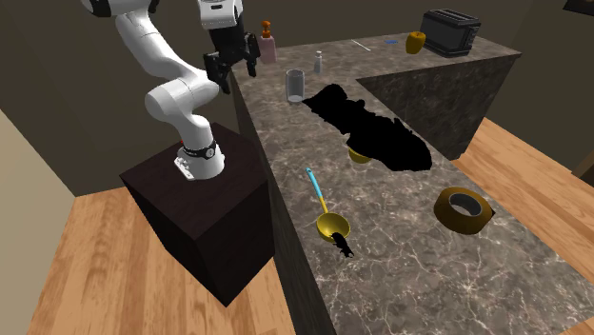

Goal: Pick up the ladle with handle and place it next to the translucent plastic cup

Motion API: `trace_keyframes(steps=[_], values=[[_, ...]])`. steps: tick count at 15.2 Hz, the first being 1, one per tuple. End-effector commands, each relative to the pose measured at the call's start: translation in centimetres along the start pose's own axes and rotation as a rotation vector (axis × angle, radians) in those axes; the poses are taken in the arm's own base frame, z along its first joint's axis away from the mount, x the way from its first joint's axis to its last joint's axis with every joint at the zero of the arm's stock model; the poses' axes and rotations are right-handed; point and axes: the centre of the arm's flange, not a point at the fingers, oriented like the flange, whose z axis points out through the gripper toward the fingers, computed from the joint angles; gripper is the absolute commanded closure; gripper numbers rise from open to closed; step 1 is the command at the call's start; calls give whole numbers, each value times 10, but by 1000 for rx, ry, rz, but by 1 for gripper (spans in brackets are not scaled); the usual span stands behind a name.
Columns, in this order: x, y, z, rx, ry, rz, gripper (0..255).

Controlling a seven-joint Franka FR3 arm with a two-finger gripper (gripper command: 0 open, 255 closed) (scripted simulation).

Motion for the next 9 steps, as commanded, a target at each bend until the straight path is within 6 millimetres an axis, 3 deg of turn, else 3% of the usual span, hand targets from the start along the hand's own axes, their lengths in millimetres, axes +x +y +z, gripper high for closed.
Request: trace_keyframes(steps=[1, 9], values=[[0, 0, 0, 0, 0, 0, 0], [79, -9, 69, 3, 2, 186, 0]])
